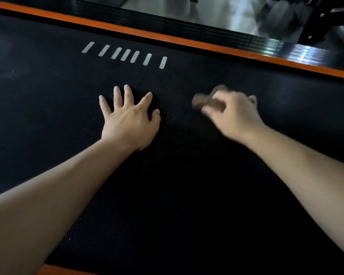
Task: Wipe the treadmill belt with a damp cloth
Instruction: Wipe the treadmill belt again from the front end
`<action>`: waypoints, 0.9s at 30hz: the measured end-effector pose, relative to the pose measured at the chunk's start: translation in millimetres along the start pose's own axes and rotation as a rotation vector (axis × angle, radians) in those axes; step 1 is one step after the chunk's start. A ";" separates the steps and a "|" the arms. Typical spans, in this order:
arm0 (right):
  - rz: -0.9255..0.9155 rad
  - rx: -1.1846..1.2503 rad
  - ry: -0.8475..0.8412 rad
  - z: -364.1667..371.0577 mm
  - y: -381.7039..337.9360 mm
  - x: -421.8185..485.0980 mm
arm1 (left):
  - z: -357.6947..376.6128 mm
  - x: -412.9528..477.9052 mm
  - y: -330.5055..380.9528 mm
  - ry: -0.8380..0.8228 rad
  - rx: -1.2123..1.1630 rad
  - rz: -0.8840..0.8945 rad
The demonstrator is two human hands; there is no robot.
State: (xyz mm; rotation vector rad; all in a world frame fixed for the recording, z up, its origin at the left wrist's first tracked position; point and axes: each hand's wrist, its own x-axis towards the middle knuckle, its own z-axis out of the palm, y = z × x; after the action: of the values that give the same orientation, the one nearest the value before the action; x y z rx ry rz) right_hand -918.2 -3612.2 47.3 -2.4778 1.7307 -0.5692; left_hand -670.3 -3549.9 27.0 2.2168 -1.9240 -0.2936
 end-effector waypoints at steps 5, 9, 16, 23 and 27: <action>0.036 0.023 0.036 9.5 -30.2 -34.1 | -7.9 -5.8 -5.4 0.018 -0.155 0.016; -0.212 0.135 -0.183 -13.5 -52.5 -91.9 | -7.0 -26.0 0.0 0.014 -0.173 0.054; 0.075 -0.024 0.042 4.3 -40.9 -56.7 | -14.0 -44.7 -4.7 -0.063 -0.136 0.147; -0.148 0.003 -0.024 -3.3 -63.5 -93.6 | -19.1 -83.4 -44.5 -0.121 0.046 0.158; 0.110 0.035 0.020 11.2 -59.1 -58.2 | -29.9 -86.6 -71.0 -0.220 0.159 -0.028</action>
State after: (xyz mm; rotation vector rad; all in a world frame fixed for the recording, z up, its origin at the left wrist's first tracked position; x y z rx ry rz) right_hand -879.0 -3538.9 37.2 -2.3440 1.8344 -0.6104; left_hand -606.5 -3453.9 38.5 2.4035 -2.0953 -0.4187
